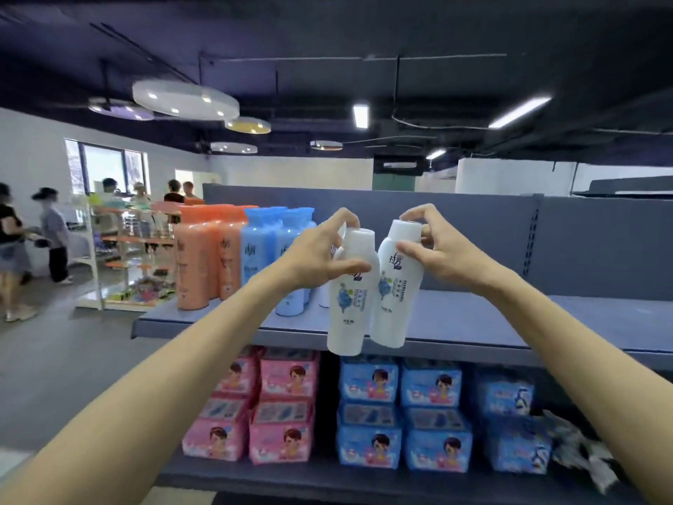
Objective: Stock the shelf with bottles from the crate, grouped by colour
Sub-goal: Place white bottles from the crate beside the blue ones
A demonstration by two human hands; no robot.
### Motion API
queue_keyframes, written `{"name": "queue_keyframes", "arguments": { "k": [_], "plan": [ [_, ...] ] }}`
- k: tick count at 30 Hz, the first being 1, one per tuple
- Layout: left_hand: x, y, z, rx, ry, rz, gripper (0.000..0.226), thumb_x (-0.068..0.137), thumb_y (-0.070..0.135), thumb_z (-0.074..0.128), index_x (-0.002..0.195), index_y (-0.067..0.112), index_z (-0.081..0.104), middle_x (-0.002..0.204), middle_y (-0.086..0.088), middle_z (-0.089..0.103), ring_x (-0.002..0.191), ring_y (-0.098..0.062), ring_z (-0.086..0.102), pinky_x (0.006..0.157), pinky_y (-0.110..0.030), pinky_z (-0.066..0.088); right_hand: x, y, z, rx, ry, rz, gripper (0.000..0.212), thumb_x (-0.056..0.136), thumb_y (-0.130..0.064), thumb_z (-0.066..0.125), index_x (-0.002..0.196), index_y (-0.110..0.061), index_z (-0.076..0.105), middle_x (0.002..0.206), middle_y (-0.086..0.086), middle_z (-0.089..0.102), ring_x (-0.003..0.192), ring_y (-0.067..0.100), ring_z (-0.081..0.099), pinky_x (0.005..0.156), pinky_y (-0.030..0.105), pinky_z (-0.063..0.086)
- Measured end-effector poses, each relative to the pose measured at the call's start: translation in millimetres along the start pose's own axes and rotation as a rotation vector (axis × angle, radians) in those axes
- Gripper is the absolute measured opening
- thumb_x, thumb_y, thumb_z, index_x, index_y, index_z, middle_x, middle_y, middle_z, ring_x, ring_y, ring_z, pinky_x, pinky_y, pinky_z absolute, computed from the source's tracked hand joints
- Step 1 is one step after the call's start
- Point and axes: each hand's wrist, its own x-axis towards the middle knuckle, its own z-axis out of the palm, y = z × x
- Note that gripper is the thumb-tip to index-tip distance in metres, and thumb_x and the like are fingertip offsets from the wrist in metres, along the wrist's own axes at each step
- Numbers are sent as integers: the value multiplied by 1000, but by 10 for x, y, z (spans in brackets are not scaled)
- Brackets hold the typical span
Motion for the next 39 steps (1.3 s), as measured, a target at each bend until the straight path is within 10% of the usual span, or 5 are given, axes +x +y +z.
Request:
{"name": "queue_keyframes", "arguments": {
  "k": [30, 39],
  "plan": [
    [636, -641, 596, -126, 161, -192, 50, 81, 26, 75, 122, 35, 47, 94, 0, 59, 82, -20, 61, 60, -26, 52, 647, 745, 195, -14, 25, 204, 33, 97, -30, 59, 125, -30, 43, 109, 1, 63, 102, 18, 64, 77, 32, 55],
    [505, -691, 834, -173, 269, -269, 85, 77, 22, 80, 146, 33, 32, 91, 10, 59, 89, -17, 61, 80, -30, 52, 452, 875, 370, 38, 90, 233, 92, 88, -20, 72, 153, -40, 10, 107, -2, 65, 101, 18, 63, 86, 34, 51]
  ]
}}
